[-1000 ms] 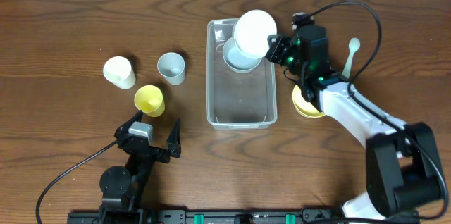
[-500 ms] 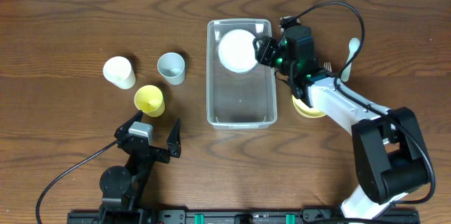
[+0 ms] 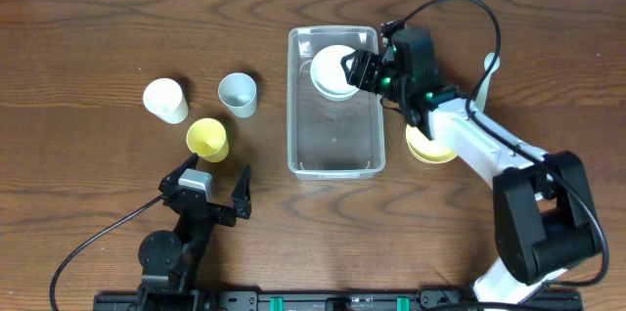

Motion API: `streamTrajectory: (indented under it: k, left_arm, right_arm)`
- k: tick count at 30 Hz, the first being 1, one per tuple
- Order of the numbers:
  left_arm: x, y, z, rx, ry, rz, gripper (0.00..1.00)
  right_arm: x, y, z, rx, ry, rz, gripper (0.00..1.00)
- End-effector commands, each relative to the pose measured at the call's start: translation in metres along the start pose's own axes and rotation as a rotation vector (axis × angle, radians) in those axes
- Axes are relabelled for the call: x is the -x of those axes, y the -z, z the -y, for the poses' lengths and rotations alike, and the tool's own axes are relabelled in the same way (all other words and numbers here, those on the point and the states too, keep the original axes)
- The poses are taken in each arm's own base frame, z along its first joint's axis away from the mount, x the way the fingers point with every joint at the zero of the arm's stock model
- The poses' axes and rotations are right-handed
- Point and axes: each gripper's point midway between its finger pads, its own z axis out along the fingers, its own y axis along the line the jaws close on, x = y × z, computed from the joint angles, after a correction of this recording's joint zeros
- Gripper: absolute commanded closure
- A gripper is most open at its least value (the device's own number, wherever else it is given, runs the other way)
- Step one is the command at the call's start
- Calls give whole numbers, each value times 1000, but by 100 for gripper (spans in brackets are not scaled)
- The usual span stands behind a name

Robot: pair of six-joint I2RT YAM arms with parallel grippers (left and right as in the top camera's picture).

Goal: Pack container
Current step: 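Lift the white bowl and place it into the container, then move the right gripper to the yellow bowl and grasp its rim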

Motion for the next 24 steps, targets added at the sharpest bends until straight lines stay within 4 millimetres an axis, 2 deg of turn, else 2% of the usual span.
streamTrajectory:
  k: [1,4,7,9,11,14,19,24]
  left_arm:
    - [-16,-2,-2,1,2,-37,2]
    - [-16,-2,-2,1,2,-37,2]
    - [-16,-2,-2,1,2,-37,2]
    - [-16,-2,-2,1,2,-37,2]
    - [-16,-2,-2,1,2,-37,2]
    - [-16,-2,-2,1,2,-37,2]
    - [-16,-2,-2,1,2,-37,2]
    - [-16,-2,-2,1,2,-37,2]
  right_arm:
    - [27,37,-37,23,80,34,28]
    - [39,74,-31,-88,78,59,24]
    - [48,113,-21,-173,66,101,12]
    - [49,141,-1,-262,32,114,1]
    - [44,166,24,-359,-20,100,1]
    - [26,188,63,-483,-109,26,1]
    - [-16,193,114,-607,-234,-90,3]
    - [-54,177,151,-646,-295,-129,19]
